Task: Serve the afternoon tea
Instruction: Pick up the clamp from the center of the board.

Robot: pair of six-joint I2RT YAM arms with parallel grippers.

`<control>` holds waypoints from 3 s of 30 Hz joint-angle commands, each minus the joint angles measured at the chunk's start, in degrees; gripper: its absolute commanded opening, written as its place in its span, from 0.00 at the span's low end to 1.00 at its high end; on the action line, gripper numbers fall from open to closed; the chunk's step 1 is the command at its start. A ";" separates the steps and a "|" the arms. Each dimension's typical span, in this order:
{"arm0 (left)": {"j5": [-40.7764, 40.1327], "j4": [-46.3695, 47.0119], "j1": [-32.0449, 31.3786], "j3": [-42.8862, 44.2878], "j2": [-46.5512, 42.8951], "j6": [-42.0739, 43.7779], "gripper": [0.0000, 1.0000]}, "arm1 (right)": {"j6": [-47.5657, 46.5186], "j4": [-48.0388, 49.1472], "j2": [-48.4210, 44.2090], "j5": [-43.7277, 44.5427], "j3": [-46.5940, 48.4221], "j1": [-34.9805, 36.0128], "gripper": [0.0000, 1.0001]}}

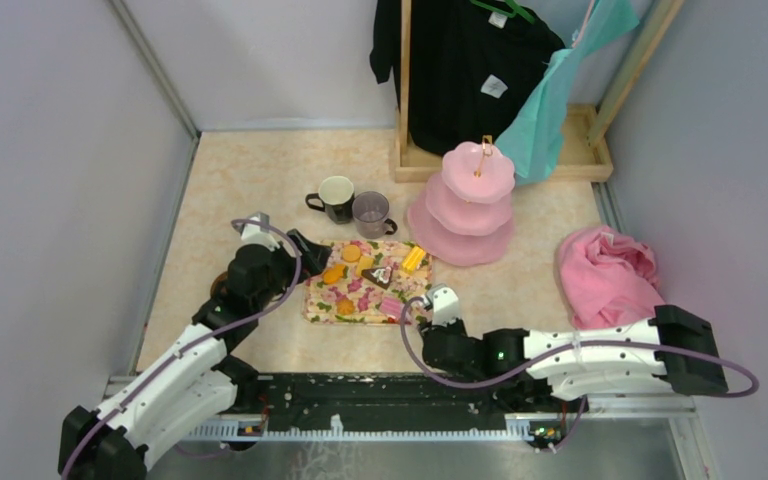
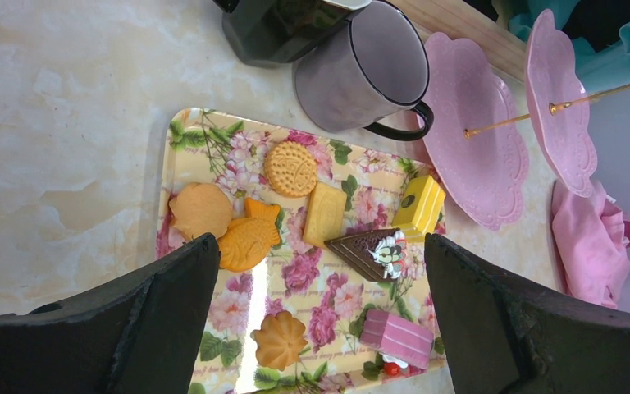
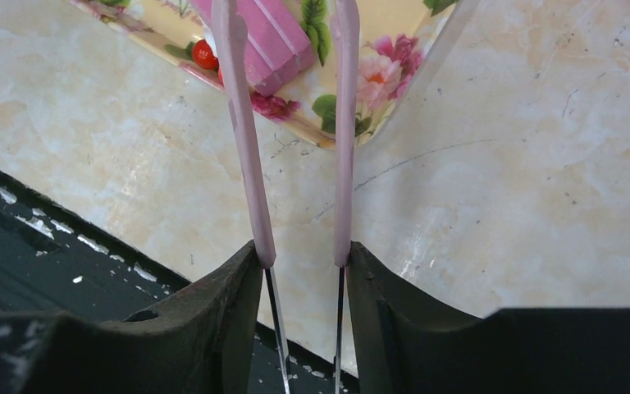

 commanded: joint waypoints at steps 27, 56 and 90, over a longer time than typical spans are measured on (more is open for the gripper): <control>1.47 3.52 -0.34 0.71 1.61 -0.44 0.99 | -10.74 0.93 4.84 -10.68 5.51 -7.91 0.51; 2.63 5.43 -0.34 -2.23 0.21 -1.53 0.99 | -0.46 -0.59 11.33 -11.27 3.06 -7.87 0.44; 4.47 6.56 -0.33 -2.29 -0.10 -2.09 0.99 | -7.35 -13.34 6.52 -12.12 13.72 -9.12 0.40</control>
